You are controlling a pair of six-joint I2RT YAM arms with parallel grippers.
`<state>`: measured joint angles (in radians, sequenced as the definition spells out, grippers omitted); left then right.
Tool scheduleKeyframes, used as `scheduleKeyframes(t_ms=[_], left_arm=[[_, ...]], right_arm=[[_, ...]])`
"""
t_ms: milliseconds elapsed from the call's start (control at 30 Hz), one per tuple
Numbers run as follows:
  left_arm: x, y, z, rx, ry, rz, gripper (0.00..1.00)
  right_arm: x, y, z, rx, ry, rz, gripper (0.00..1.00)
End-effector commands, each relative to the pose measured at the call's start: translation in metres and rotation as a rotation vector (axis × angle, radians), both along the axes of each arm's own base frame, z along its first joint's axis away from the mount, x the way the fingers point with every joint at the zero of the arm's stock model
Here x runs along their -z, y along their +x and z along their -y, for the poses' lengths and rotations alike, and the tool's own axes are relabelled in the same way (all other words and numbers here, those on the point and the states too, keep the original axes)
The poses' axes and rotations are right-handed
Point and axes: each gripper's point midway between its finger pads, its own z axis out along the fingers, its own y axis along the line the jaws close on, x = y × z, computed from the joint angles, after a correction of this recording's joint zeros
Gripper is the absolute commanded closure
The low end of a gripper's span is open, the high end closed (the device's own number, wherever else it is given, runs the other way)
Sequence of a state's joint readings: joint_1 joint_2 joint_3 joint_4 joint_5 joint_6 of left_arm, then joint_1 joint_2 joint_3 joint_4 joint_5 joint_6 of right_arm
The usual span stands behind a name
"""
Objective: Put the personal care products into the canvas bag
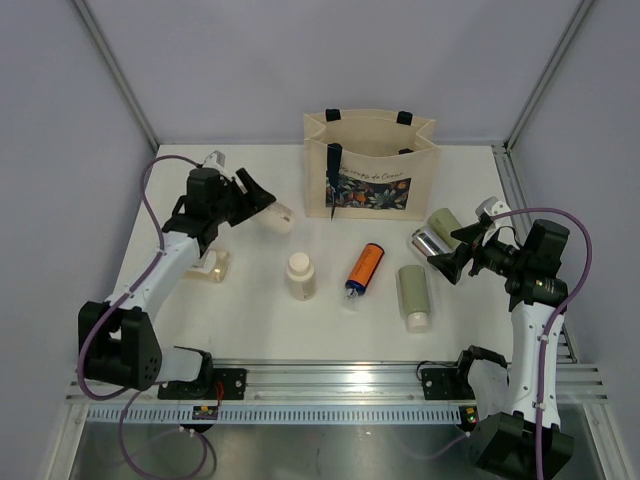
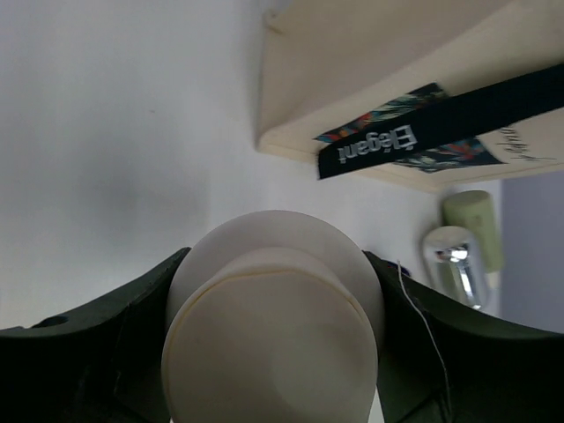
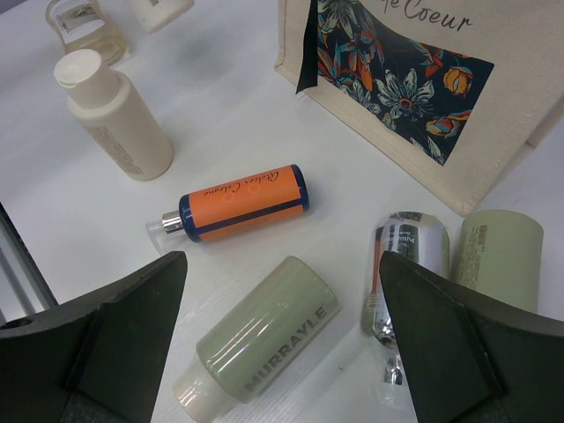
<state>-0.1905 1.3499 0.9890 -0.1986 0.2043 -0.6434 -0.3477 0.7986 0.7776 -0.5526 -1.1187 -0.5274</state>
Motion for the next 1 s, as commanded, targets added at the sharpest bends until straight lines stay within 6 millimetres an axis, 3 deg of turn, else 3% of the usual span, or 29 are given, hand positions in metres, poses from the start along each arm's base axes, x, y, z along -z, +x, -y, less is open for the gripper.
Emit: scheduleKeyframes(t_ms=[0, 100, 133, 200, 233, 333, 367, 400, 433, 467, 500, 567, 600, 633, 667, 700, 733, 767, 800, 833, 900, 967], left_arm=[[-0.131, 0.003, 0.041, 0.069, -0.321, 0.284, 1.0], [-0.167, -0.004, 0.063, 0.111, -0.401, 0.339, 1.0], [-0.189, -0.006, 0.068, 0.123, -0.422, 0.376, 1.0], [-0.208, -0.006, 0.085, 0.154, -0.463, 0.4, 1.0], [-0.234, -0.005, 0.088, 0.159, -0.494, 0.445, 1.0], [-0.255, 0.007, 0.109, 0.178, -0.531, 0.475, 1.0], [-0.279, 0.006, 0.116, 0.195, -0.564, 0.512, 1.0], [-0.274, 0.019, 0.126, 0.198, -0.576, 0.495, 1.0], [-0.281, 0.025, 0.131, 0.197, -0.606, 0.507, 1.0], [-0.307, 0.024, 0.139, 0.214, -0.63, 0.553, 1.0], [-0.293, 0.044, 0.153, 0.21, -0.62, 0.522, 1.0], [-0.297, 0.06, 0.168, 0.201, -0.617, 0.53, 1.0], [-0.323, 0.064, 0.172, 0.198, -0.633, 0.592, 1.0], [-0.297, 0.089, 0.187, 0.195, -0.568, 0.576, 1.0], [-0.295, 0.096, 0.198, 0.202, -0.535, 0.594, 1.0], [-0.328, 0.096, 0.201, 0.21, -0.528, 0.681, 1.0], [-0.282, 0.127, 0.216, 0.193, -0.424, 0.617, 1.0], [-0.277, 0.135, 0.224, 0.202, -0.407, 0.62, 1.0], [-0.299, 0.135, 0.226, 0.216, -0.415, 0.677, 1.0], [-0.262, 0.153, 0.239, 0.221, -0.366, 0.614, 1.0], [-0.254, 0.156, 0.245, 0.234, -0.332, 0.623, 1.0], [-0.233, 0.157, 0.251, 0.235, -0.253, 0.619, 1.0]], right_arm=[[-0.006, -0.001, -0.002, -0.014, -0.004, 0.025, 0.0], [-0.006, -0.001, -0.002, -0.017, -0.003, 0.026, 0.0], [-0.006, -0.001, -0.002, -0.017, -0.002, 0.024, 0.01], [-0.005, -0.001, -0.002, -0.017, -0.001, 0.022, 0.0], [-0.005, -0.001, -0.002, -0.016, -0.002, 0.023, 0.01], [-0.005, -0.001, -0.002, -0.018, 0.001, 0.021, 0.01], [-0.005, -0.001, -0.002, -0.017, 0.002, 0.018, 0.0], [-0.005, -0.001, -0.002, -0.018, 0.001, 0.021, 0.01], [-0.004, -0.001, -0.002, -0.018, 0.002, 0.016, 0.0], [-0.004, -0.001, -0.002, -0.019, 0.004, 0.016, 0.01], [-0.005, -0.001, -0.002, -0.02, 0.005, 0.014, 0.01], [-0.005, -0.001, -0.002, -0.02, 0.005, 0.014, 0.0], [-0.005, -0.001, -0.002, -0.021, 0.007, 0.014, 0.01], [-0.004, -0.001, -0.003, -0.022, 0.008, 0.012, 0.0], [-0.004, -0.001, -0.003, -0.023, 0.011, 0.01, 0.0], [-0.005, -0.001, -0.003, -0.024, 0.011, 0.012, 0.0], [-0.004, -0.002, -0.003, -0.026, 0.013, 0.009, 0.01], [-0.004, -0.002, -0.003, -0.026, 0.012, 0.011, 0.0], [-0.004, -0.002, -0.004, -0.027, 0.014, 0.008, 0.0], [-0.004, -0.002, -0.004, -0.029, 0.013, 0.011, 0.01], [-0.005, -0.002, -0.004, -0.028, 0.012, 0.012, 0.0], [-0.005, -0.002, -0.003, -0.026, 0.01, 0.013, 0.01]])
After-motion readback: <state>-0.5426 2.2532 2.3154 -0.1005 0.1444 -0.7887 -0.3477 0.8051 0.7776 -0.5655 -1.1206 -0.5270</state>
